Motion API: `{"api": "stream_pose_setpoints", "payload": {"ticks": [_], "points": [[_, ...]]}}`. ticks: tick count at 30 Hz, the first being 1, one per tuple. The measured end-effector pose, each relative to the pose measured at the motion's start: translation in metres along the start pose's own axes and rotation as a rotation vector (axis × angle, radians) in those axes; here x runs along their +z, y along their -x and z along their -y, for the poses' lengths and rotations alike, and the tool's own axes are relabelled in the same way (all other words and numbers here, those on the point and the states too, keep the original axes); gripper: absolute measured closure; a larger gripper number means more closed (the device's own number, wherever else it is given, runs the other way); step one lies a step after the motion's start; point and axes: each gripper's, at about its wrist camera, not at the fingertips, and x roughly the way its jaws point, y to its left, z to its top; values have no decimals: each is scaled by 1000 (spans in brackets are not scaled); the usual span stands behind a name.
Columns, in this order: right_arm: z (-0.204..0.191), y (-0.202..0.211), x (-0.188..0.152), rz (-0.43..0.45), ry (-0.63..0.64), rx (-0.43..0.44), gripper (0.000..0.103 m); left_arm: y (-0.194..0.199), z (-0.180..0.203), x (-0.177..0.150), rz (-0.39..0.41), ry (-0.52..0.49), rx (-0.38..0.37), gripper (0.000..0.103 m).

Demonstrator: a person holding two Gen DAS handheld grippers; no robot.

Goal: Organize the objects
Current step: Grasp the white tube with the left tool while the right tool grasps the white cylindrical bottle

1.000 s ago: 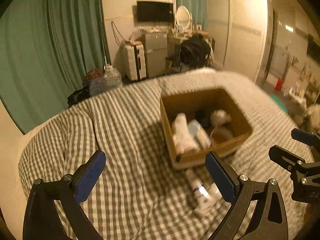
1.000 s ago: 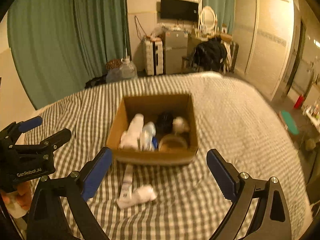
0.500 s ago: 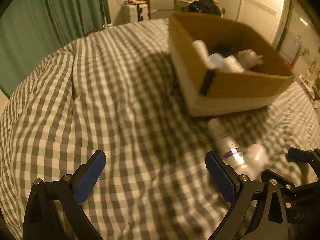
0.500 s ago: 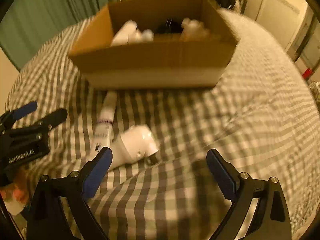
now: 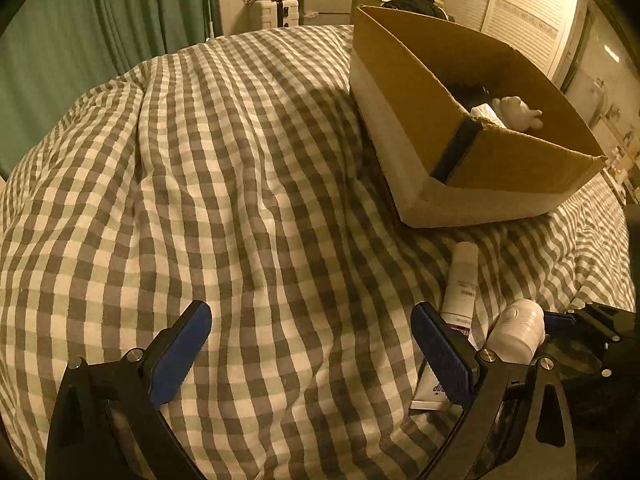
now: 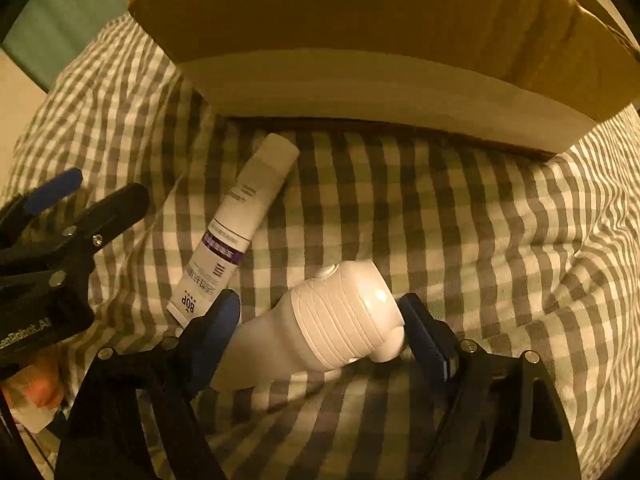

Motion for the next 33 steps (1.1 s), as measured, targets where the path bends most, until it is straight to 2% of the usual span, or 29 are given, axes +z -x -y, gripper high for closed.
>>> {"api": "stream_pose_setpoints", "payload": {"ticks": [3,5,8,15,19,21,24,26,27,32,33], "points": [[8,13,-5,46,-27,25,39,2,1,-2,3,1,-4,1],[14,22,-8,78,-50,44,41,4,5,-4,5,-11,-18,1],[19,39,-15,133,-54,48,42,9,18,-5,24,-55,-21,1],[49,90,-26,279,-79,-35,42,4,53,-5,-12,-139,-58,1],[78,104,-32,308,-141,-35,42,0,67,-1,6,-154,-94,4],[90,107,-35,310,-164,-32,42,-4,75,2,4,-165,-116,9],[98,104,-38,305,-185,-15,42,-19,89,3,-24,-191,-145,27],[87,92,-29,299,-185,-7,42,-29,96,0,-47,-225,-116,53],[87,90,-28,297,-183,1,42,-32,99,-2,-48,-245,-86,56],[82,84,-27,291,-168,18,42,-27,93,-1,-39,-223,-99,77],[80,83,-27,292,-167,17,42,-21,91,-1,-31,-221,-93,77]]}}
